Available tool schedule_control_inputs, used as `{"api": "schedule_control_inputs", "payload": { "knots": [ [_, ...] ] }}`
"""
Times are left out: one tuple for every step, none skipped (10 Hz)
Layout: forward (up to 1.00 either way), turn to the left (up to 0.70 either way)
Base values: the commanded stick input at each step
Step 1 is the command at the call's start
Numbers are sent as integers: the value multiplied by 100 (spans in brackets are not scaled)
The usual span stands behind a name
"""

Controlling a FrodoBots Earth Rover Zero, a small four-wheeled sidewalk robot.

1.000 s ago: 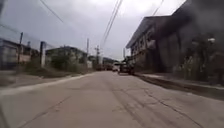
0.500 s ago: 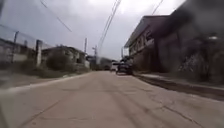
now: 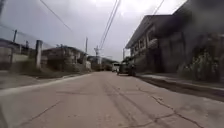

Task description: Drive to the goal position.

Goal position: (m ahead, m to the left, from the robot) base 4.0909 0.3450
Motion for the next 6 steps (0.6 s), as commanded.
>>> {"api": "schedule_control_inputs", "payload": {
  "knots": [
    [50,0],
    [50,0],
    [50,-16],
    [50,-44],
    [50,-50],
    [50,-50]
  ]
}}
